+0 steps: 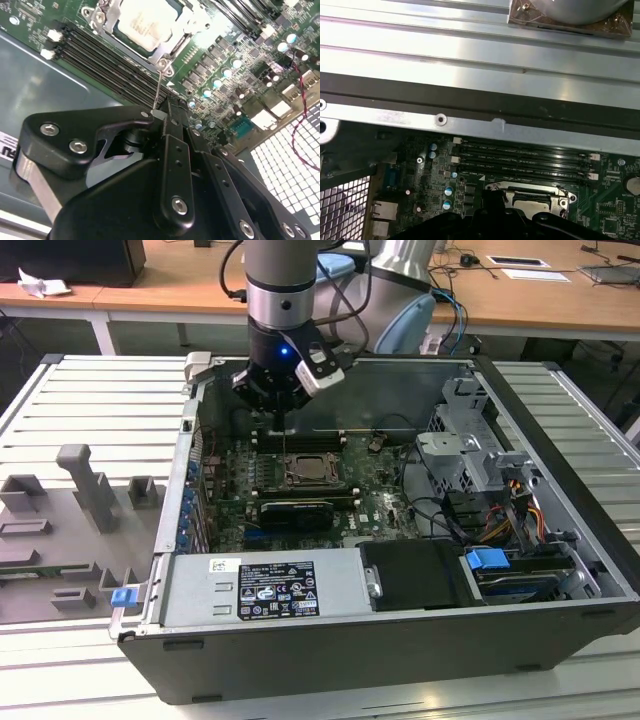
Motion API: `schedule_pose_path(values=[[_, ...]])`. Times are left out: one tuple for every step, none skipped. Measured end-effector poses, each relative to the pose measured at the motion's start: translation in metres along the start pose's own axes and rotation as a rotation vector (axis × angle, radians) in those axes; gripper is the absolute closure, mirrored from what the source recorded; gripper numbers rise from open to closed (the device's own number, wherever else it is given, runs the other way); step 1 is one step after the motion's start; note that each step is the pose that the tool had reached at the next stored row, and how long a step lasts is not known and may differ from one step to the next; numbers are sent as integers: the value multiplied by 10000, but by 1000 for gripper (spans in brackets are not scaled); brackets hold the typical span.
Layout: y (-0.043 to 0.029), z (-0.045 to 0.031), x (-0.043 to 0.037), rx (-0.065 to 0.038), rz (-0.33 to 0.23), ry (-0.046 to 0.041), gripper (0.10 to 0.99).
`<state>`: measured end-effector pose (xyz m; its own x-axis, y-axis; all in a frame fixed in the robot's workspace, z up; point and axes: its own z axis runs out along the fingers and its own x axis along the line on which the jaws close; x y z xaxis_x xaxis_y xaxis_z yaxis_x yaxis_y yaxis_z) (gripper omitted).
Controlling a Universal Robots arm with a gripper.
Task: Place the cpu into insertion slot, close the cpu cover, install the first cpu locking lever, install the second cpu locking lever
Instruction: 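Install the first cpu locking lever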
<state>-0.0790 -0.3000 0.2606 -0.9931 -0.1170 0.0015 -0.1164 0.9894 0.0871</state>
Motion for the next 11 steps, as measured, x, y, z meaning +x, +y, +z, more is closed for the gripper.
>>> schedule_pose_path(values=[[-1, 0, -12, 0, 3, 0, 980], [-3, 0, -26, 0, 7, 0, 980], [-5, -1, -38, 1, 12, 0, 980], [-6, -1, -55, 0, 16, -1, 980], [-9, -1, -75, 0, 21, -2, 980], [-10, -1, -88, 0, 23, -3, 980], [-12, -1, -102, 0, 25, -2, 980], [-14, -1, -123, 0, 28, -2, 980], [-16, -1, -137, 0, 29, -3, 980], [-18, -1, -152, 0, 32, -4, 980], [-21, -1, -180, 0, 41, -4, 980]])
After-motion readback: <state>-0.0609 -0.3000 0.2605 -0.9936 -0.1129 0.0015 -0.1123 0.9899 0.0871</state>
